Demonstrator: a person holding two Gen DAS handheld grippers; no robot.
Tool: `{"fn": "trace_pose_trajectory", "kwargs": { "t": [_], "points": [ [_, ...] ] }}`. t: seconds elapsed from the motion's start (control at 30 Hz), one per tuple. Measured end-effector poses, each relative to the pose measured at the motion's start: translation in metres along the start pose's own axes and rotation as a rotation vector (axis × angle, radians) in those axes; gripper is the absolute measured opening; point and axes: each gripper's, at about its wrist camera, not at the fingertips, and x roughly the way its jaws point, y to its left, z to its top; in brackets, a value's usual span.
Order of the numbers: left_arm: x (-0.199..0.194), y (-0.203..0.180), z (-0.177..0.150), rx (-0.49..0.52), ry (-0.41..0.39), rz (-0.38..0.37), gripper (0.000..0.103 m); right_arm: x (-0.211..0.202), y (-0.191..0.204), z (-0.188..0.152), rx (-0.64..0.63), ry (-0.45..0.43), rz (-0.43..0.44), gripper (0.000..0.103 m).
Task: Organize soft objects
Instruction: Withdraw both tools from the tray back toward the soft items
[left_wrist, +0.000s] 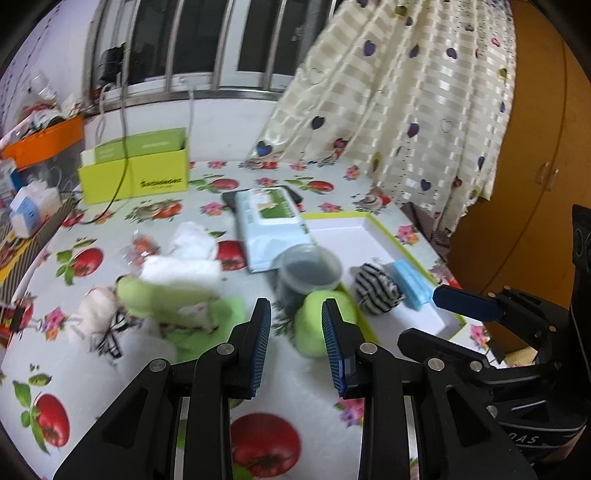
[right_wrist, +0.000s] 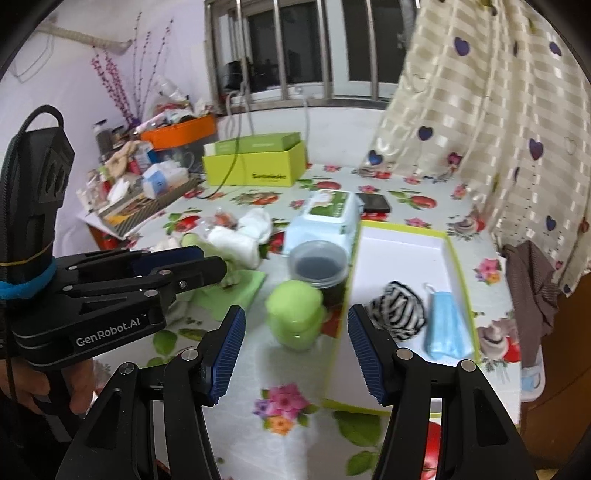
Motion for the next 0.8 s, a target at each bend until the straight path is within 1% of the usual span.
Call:
{"fn": "trace_pose_trajectory", "kwargs": {
  "t": [0.37,0.5,0.7,0.8],
  "points": [
    [-0.012,0.038,-0.024,-0.047,0.014,0.041,0.03,0.015,0.026,0.001,-0.033,0.025,0.087,0.058],
    [-0.016,0.055,-0.03,-0.074,0.011,0.065,0.03,0.019,0.03,0.001,-0.035,0.032,0.104,0.058],
    [-0.019,0.082,-0.037,-0.117,0.013,0.121,0.03,0.027,0.038,0.002,-0.057,0.049,0.128,0.058],
    [-0.017,0.093,-0.04,-0.134,0.016,0.133,0.03,0.032,0.042,0.003,-0.07,0.06,0.142,0.058]
  ]
}}
